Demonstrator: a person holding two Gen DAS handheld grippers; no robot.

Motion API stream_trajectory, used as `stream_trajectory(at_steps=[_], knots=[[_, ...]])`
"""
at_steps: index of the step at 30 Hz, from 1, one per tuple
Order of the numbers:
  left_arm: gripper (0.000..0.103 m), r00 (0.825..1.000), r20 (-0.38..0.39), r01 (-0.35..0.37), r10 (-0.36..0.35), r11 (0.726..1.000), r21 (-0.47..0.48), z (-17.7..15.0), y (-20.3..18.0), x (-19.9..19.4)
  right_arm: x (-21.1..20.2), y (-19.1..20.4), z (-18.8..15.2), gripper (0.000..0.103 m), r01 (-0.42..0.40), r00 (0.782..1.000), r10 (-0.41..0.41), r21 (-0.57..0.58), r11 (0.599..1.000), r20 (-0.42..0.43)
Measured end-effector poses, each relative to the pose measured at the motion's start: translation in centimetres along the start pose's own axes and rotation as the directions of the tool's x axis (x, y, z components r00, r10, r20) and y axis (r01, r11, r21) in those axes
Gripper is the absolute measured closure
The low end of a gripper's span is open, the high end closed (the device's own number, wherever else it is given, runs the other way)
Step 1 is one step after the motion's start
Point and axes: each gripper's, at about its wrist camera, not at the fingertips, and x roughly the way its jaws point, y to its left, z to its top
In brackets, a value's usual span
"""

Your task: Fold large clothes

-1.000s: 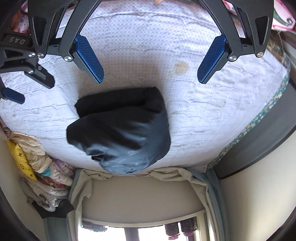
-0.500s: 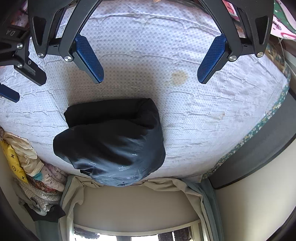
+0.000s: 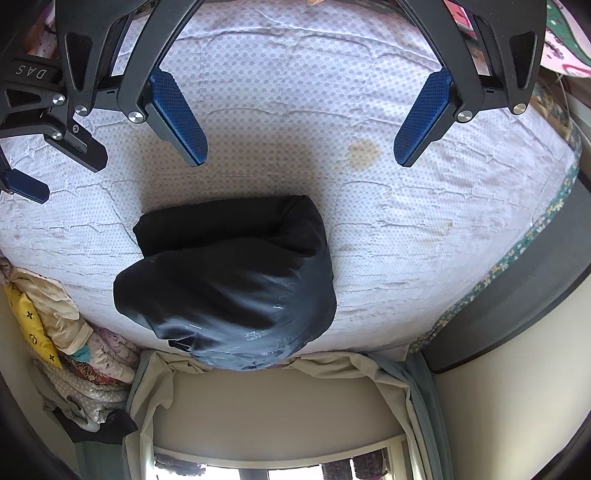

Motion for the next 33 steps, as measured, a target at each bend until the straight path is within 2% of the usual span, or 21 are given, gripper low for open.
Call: stream_trajectory(at_steps=[33], knots=[[0.001,1.0,-0.003,0.028,-0.028,1.0,0.003,-0.06,-0.36,-0.13,-0.23,-0.12,0.05,0.0,-0.035,0.999,0.035,0.003,0.999,0.006]])
